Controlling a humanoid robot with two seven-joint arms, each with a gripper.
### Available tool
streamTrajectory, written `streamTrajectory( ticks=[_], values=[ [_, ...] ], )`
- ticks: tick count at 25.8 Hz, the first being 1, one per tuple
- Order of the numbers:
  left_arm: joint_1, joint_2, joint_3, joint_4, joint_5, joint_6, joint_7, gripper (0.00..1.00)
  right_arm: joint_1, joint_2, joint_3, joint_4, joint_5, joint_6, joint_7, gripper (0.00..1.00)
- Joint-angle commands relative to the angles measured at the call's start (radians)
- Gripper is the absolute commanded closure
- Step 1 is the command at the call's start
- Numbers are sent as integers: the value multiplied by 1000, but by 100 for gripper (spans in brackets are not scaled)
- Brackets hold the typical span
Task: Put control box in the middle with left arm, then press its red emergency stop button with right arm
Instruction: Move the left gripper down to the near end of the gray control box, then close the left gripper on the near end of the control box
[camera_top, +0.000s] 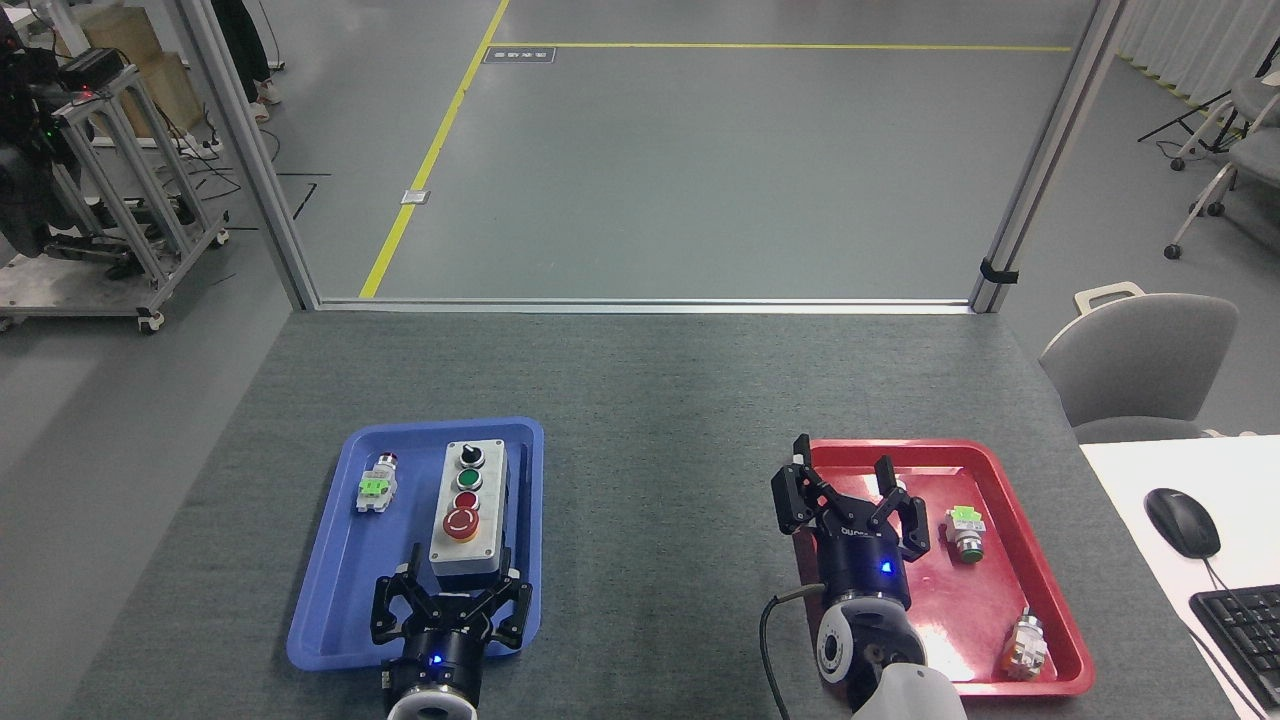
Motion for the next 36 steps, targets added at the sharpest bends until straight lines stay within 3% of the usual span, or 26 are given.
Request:
streamTrajectory(
  ticks=[1, 21, 28, 36],
  values=[
    [-15, -15, 1, 45, 1, 5, 0, 1, 0, -4, -2, 0, 0, 0, 0, 1],
    [-138, -25, 2, 260, 25, 5, -2, 1, 11, -79, -2, 6, -5, -1, -3, 1],
    [-186, -30, 4, 332, 44, 5, 0, 1, 10, -84, -2, 8, -59, -1, -2, 1],
    [-218, -29, 4, 373, 44, 5, 0, 1, 11, -109, 0, 21, -62, 2, -2, 1]
  ],
)
